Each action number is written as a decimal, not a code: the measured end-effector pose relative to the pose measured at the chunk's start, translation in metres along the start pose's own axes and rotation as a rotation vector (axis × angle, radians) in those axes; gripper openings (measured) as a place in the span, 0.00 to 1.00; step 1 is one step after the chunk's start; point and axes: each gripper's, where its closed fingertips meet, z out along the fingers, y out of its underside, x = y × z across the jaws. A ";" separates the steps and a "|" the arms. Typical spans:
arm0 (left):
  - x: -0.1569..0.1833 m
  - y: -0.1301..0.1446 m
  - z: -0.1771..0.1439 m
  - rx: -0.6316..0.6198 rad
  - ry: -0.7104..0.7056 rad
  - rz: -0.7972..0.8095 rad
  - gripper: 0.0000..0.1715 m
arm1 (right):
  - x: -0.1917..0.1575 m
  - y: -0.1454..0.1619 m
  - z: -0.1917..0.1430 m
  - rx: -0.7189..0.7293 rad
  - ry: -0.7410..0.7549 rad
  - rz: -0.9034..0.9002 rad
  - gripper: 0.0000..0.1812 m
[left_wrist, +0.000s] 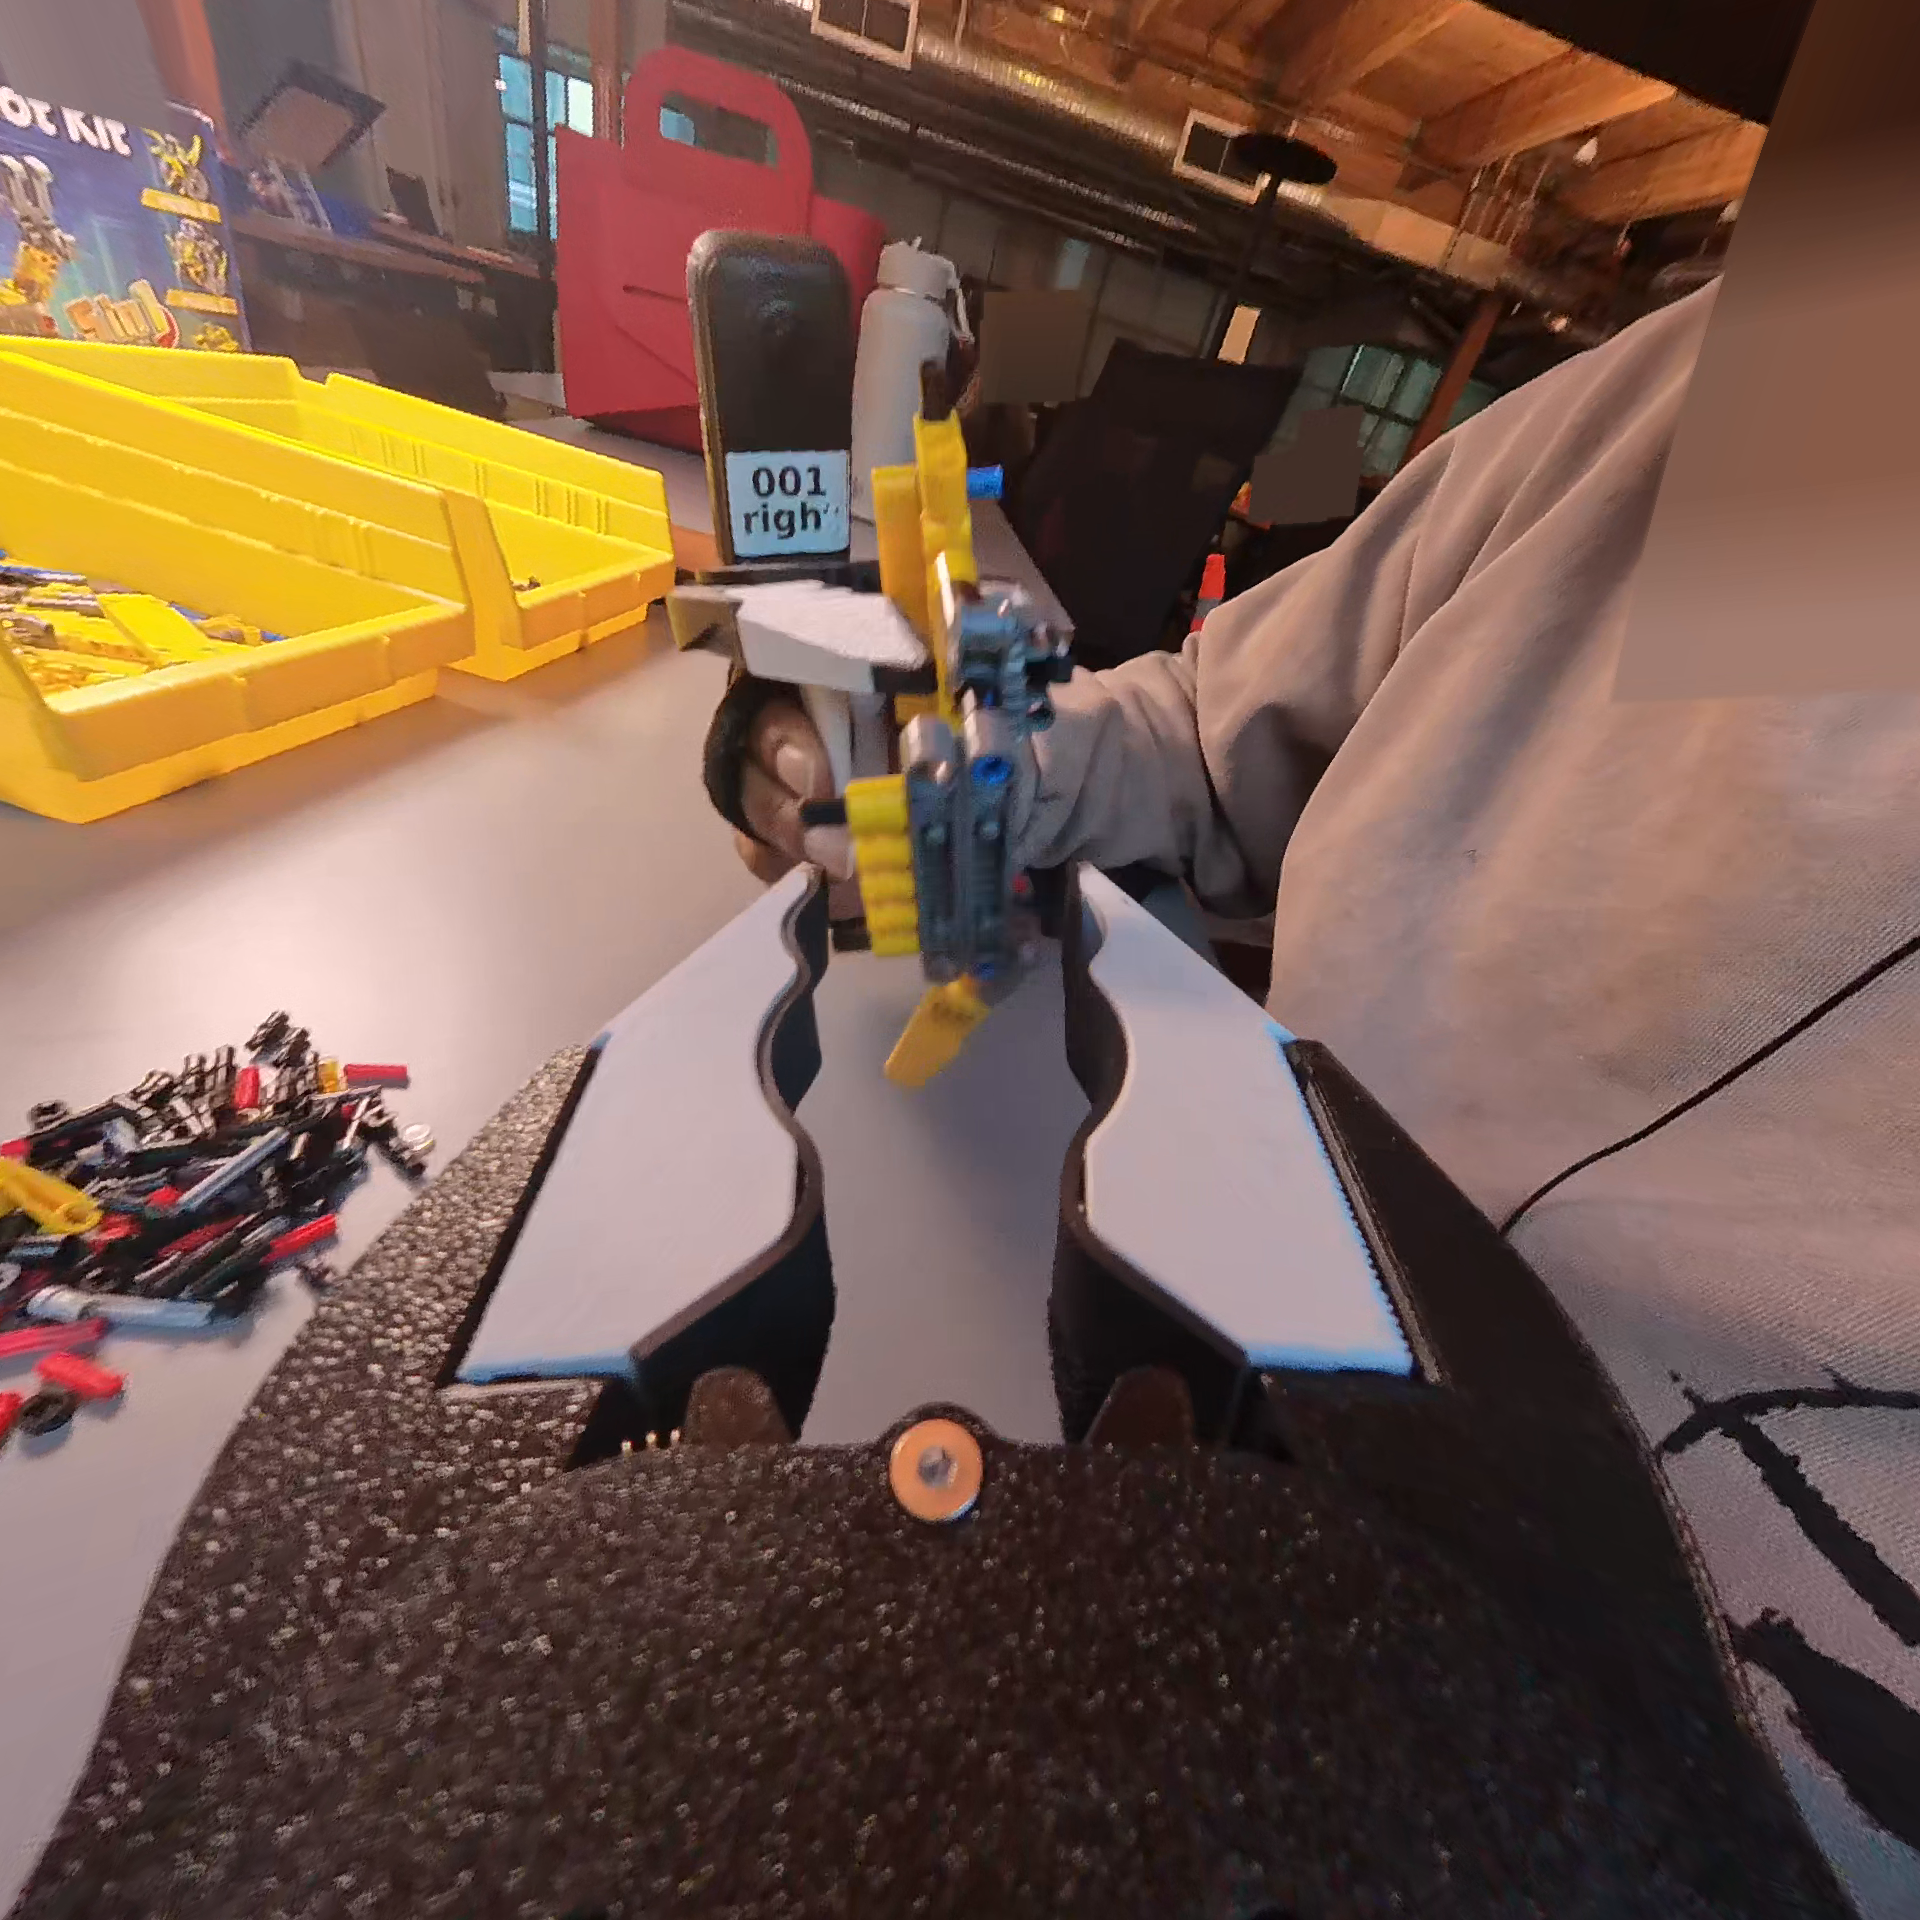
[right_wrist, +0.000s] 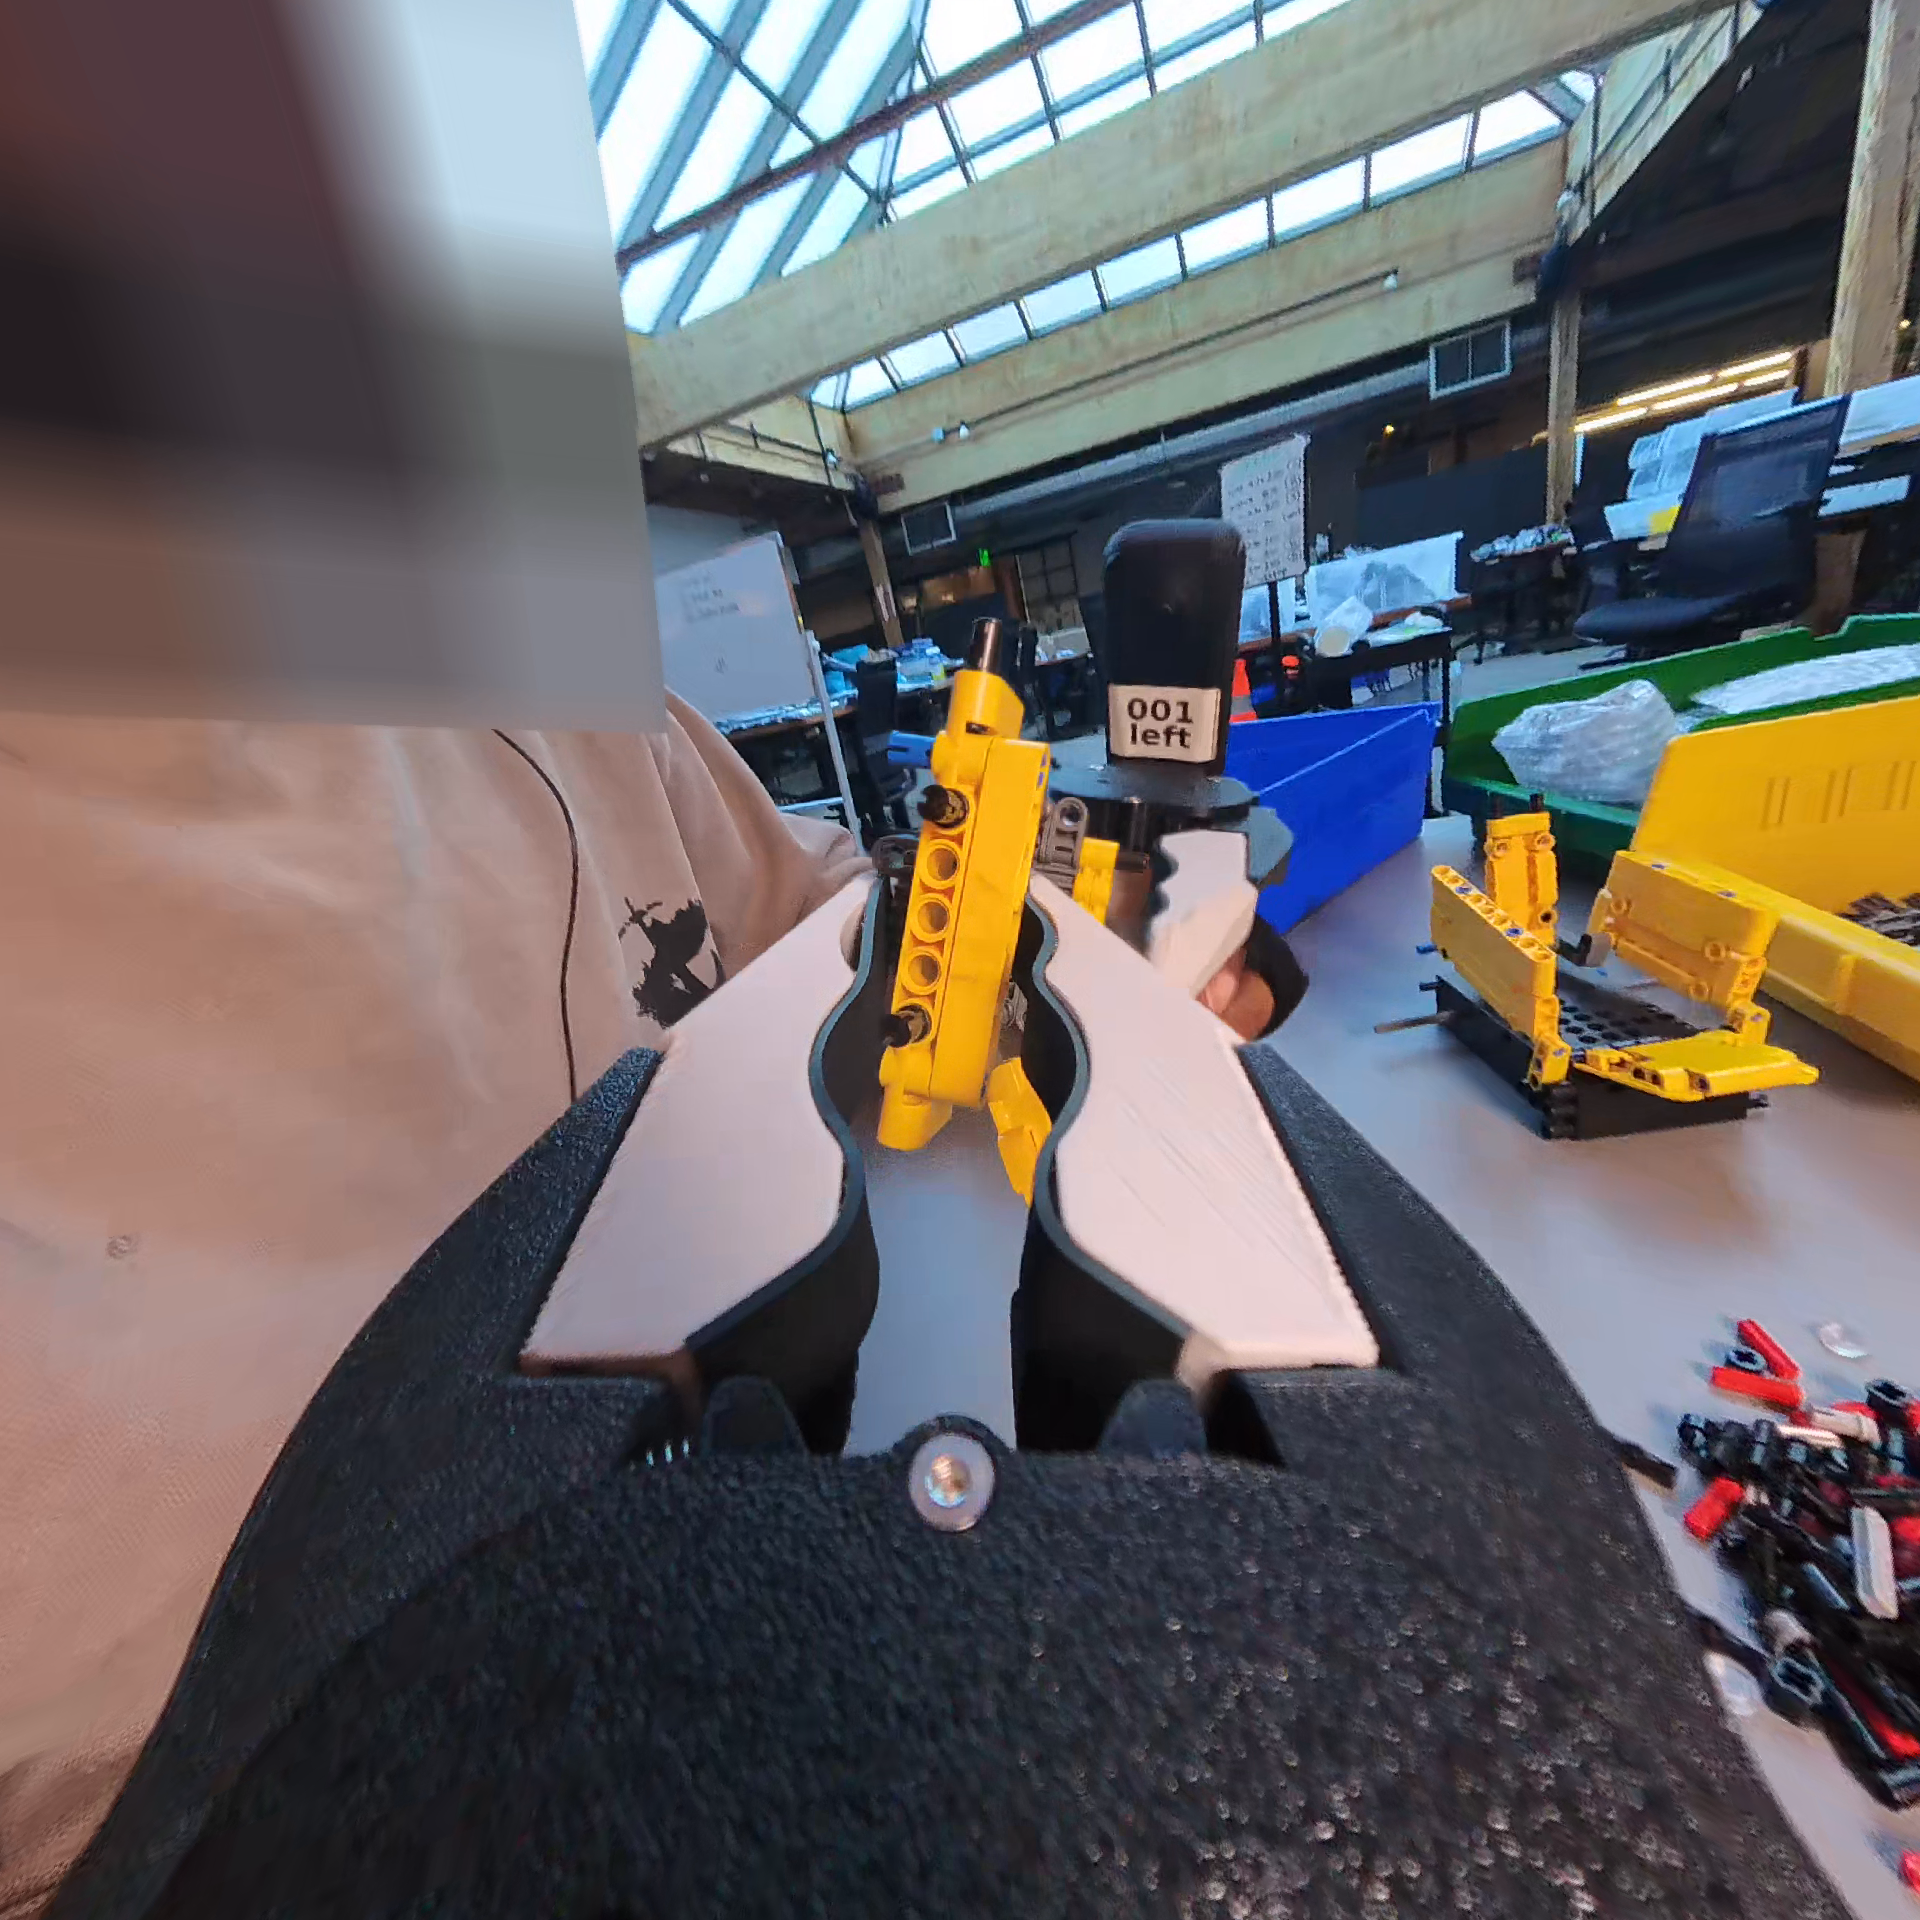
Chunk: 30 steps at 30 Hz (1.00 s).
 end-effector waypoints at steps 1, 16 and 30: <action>0.002 -0.005 0.002 0.034 0.010 -0.013 0.22 | 0.003 0.004 0.001 -0.024 0.019 -0.012 0.11; -0.007 -0.003 -0.008 -0.037 -0.040 0.013 0.14 | 0.007 0.014 -0.003 -0.114 0.049 -0.027 0.10; -0.032 -0.003 -0.035 0.011 -0.121 -0.017 0.14 | 0.025 -0.013 -0.051 -0.030 0.127 -0.003 0.10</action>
